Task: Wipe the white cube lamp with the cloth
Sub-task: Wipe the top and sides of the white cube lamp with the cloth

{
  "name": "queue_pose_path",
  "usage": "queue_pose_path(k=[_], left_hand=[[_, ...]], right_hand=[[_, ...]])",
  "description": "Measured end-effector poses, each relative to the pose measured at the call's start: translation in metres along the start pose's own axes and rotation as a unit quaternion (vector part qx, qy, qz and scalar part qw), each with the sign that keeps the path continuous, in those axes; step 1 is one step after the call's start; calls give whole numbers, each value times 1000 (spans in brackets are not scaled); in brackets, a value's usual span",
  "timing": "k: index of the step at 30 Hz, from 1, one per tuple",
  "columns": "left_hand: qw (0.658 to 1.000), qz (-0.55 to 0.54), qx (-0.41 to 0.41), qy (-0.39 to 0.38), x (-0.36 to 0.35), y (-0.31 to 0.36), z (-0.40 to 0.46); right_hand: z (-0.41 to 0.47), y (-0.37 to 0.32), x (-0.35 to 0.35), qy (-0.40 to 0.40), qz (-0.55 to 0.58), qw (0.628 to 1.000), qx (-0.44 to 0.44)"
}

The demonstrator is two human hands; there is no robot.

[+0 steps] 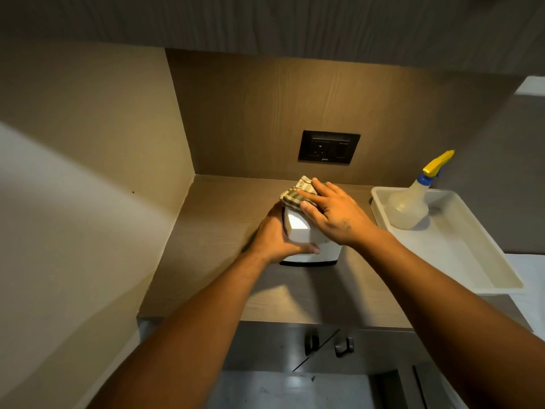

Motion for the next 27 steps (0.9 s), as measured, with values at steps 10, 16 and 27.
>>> queue_pose_path(k=[10, 16, 27], left_hand=[[995, 86, -24, -52, -16, -4, -1], [1000, 2, -19, 18, 0, 1, 0], [999, 35, -17, -13, 0, 3, 1]], right_hand=[[-27, -50, -7, 49, -21, 990, 133], [-15, 0, 0, 61, 20, 998, 23], [-40, -18, 0, 60, -13, 993, 100]])
Point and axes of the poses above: each hand's wrist, its own z-axis towards the middle knuckle, its own x-axis out of the back of the hand, y = z × x, the point moved 4 cm from there along z, towards the middle knuckle, and after that the axes turned 7 degrees about y, right-handed, at the moved point
